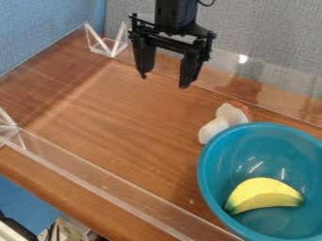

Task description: Remove the yellow object from the blue bowl and put it on the table

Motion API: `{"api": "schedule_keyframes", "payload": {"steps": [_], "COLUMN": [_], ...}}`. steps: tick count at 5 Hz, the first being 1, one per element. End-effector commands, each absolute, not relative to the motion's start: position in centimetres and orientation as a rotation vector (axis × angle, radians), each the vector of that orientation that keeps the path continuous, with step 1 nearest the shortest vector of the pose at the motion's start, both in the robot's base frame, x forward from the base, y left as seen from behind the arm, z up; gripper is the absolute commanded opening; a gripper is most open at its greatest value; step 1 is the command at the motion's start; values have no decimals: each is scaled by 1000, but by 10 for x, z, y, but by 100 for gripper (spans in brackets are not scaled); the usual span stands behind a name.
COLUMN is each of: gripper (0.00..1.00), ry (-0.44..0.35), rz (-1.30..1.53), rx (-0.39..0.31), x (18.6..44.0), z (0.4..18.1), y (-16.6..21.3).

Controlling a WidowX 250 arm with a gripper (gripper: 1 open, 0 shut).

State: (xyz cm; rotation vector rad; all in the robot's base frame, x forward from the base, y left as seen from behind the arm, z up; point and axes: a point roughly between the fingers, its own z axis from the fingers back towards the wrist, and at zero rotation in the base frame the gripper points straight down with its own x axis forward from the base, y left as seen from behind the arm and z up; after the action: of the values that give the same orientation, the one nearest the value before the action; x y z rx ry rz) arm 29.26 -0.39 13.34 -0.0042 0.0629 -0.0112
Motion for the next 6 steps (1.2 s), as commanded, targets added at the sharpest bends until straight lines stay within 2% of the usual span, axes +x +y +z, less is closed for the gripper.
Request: {"api": "schedule_keyframes", "payload": {"steps": [1, 4, 6], "gripper": [100, 100, 100], "ry": [81, 74, 76], "rz": [-99, -414, -498], "rx": [-9, 16, 29], "x": [287, 264, 251], "z": [126, 97, 62], "y": [-31, -153, -167]}}
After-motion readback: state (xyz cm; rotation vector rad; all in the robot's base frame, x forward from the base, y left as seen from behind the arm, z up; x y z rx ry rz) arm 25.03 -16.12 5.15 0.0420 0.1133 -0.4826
